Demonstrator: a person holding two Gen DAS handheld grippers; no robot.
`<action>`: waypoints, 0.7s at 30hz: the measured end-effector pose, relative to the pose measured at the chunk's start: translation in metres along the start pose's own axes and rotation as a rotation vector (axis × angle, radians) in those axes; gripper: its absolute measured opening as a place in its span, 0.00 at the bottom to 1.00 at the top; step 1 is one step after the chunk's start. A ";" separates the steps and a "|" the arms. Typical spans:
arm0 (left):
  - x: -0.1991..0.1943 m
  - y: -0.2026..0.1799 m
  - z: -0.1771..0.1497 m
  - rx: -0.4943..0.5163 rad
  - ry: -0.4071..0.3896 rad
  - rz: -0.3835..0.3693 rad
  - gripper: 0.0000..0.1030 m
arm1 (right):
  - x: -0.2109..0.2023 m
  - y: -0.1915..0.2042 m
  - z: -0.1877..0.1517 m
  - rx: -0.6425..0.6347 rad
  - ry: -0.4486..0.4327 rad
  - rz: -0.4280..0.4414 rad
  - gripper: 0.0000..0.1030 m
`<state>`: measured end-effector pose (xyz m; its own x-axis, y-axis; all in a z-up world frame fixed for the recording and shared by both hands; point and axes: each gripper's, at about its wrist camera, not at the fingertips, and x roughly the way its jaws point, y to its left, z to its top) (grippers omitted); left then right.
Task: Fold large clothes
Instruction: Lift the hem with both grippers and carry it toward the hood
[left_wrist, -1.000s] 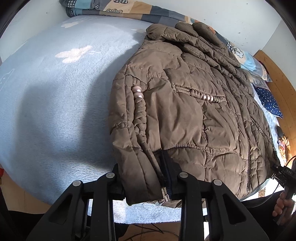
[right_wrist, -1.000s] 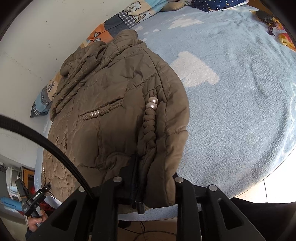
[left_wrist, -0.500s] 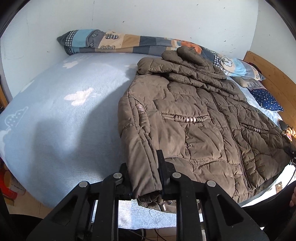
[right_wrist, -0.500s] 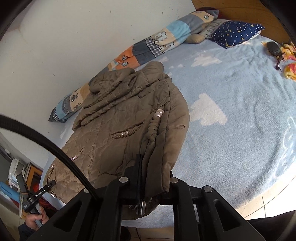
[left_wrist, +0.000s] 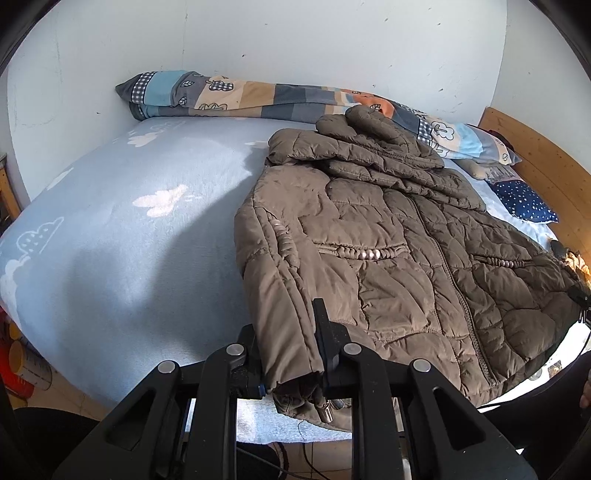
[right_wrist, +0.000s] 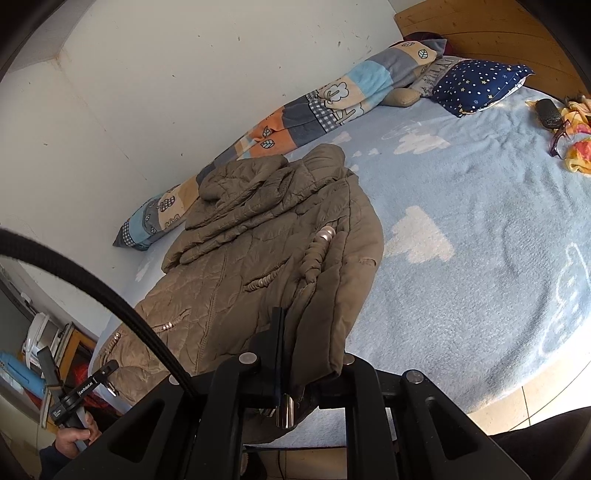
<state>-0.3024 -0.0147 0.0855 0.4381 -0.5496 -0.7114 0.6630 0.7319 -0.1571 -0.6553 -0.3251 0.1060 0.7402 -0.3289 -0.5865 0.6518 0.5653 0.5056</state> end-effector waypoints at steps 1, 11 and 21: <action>0.001 0.001 0.001 -0.003 0.002 -0.001 0.18 | 0.001 0.000 0.000 0.005 0.003 0.000 0.12; 0.000 -0.003 0.001 -0.001 -0.007 0.002 0.18 | 0.004 -0.001 0.003 0.007 0.002 0.001 0.12; -0.001 -0.005 0.002 0.021 -0.011 0.029 0.18 | 0.006 -0.003 0.003 0.007 0.007 -0.005 0.12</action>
<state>-0.3048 -0.0187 0.0881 0.4641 -0.5328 -0.7077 0.6626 0.7390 -0.1219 -0.6527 -0.3306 0.1027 0.7355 -0.3264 -0.5937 0.6570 0.5579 0.5071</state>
